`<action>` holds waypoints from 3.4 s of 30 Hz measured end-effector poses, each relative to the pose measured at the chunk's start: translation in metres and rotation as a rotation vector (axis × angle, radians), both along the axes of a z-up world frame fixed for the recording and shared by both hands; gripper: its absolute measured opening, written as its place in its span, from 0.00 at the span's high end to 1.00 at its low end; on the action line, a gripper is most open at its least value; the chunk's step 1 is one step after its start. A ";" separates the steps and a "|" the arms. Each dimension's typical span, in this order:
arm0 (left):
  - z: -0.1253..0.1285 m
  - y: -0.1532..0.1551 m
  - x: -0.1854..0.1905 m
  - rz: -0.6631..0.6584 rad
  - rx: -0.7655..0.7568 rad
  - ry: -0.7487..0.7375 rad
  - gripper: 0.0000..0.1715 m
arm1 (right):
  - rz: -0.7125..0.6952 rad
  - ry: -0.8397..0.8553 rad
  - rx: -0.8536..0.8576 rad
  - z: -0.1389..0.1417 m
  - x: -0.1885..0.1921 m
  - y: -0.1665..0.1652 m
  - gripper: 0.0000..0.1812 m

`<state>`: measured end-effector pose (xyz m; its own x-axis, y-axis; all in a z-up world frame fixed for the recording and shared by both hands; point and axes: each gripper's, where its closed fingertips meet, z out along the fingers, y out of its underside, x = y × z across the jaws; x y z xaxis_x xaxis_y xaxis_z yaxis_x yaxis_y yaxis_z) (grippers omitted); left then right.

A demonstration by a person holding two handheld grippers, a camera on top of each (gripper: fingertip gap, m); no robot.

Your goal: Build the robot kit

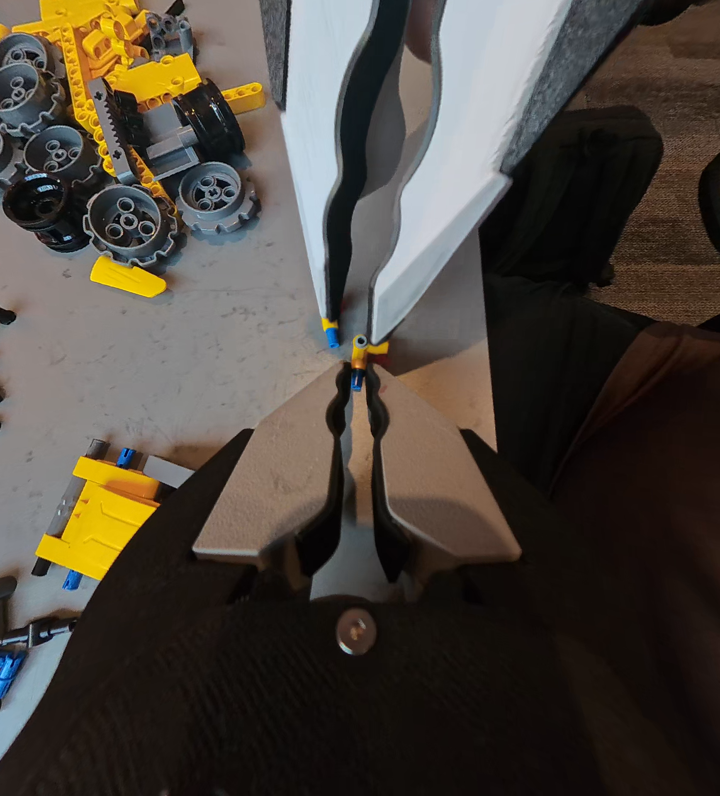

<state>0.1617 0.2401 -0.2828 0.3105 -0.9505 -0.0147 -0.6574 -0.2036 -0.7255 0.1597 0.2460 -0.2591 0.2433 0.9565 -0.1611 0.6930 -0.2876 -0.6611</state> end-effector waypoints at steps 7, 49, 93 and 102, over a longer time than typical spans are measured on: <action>0.000 0.000 0.000 0.002 -0.007 -0.002 0.98 | -0.077 0.035 0.008 0.007 0.012 0.004 0.95; 0.000 0.003 -0.015 0.072 -0.006 -0.002 0.98 | 0.002 -0.014 0.128 -0.023 -0.011 -0.026 0.96; 0.000 0.002 -0.014 0.064 -0.022 -0.008 0.98 | -0.022 0.004 0.275 -0.007 -0.010 -0.014 0.97; 0.000 0.001 -0.014 0.055 -0.016 -0.006 0.98 | -0.057 -0.002 0.241 -0.014 -0.011 -0.002 0.97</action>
<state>0.1475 0.2407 -0.2824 0.3623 -0.9320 0.0029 -0.6403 -0.2512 -0.7259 0.1484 0.2440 -0.2731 0.2979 0.9520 0.0702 0.6814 -0.1605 -0.7141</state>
